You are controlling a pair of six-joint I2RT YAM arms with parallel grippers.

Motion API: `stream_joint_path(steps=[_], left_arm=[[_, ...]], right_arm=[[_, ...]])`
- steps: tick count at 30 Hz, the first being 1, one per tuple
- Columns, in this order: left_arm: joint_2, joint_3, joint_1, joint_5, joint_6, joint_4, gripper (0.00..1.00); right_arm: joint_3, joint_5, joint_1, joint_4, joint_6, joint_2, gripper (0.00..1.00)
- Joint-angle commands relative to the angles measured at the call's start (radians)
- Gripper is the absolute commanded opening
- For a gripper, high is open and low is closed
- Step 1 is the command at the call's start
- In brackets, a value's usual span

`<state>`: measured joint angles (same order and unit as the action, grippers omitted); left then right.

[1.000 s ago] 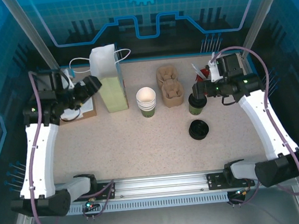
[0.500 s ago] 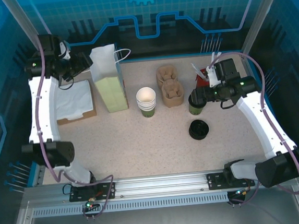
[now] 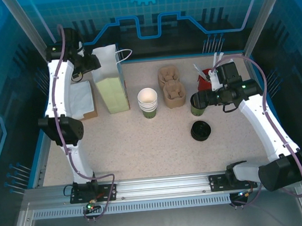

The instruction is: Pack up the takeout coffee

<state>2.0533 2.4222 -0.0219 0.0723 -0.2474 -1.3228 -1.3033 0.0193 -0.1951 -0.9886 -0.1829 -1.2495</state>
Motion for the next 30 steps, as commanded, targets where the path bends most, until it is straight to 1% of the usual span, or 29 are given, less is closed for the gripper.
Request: stream_joint_path(steps=[1,6,8,10,13,21,25,30], left_arm=[[0.036,0.044,0.015,0.080,0.045,-0.065,0.75],[0.069,0.048,0.023,0.084,0.054,-0.056,0.74],[0.078,0.048,0.025,0.080,0.056,-0.056,0.72],[0.084,0.048,0.028,0.080,0.056,-0.056,0.67],[0.088,0.050,0.032,0.073,0.057,-0.055,0.58],[0.073,0.063,0.052,0.058,0.066,-0.053,0.23],[0.039,0.062,0.065,0.058,0.072,-0.054,0.11],[-0.041,0.022,0.084,0.058,0.075,-0.056,0.02]], right_arm=[[0.015,0.004,0.015,0.010,-0.010,0.021,0.99],[0.018,0.002,0.014,0.012,-0.010,0.020,0.99],[0.018,0.001,0.015,0.013,-0.012,0.020,0.99],[0.018,0.001,0.014,0.015,-0.013,0.020,0.99],[0.019,0.001,0.014,0.015,-0.013,0.018,0.99],[0.022,-0.002,0.015,0.015,-0.013,0.016,0.99],[0.015,-0.014,0.015,0.015,-0.007,0.017,0.99],[-0.018,-0.010,0.014,-0.013,0.023,0.006,0.99]])
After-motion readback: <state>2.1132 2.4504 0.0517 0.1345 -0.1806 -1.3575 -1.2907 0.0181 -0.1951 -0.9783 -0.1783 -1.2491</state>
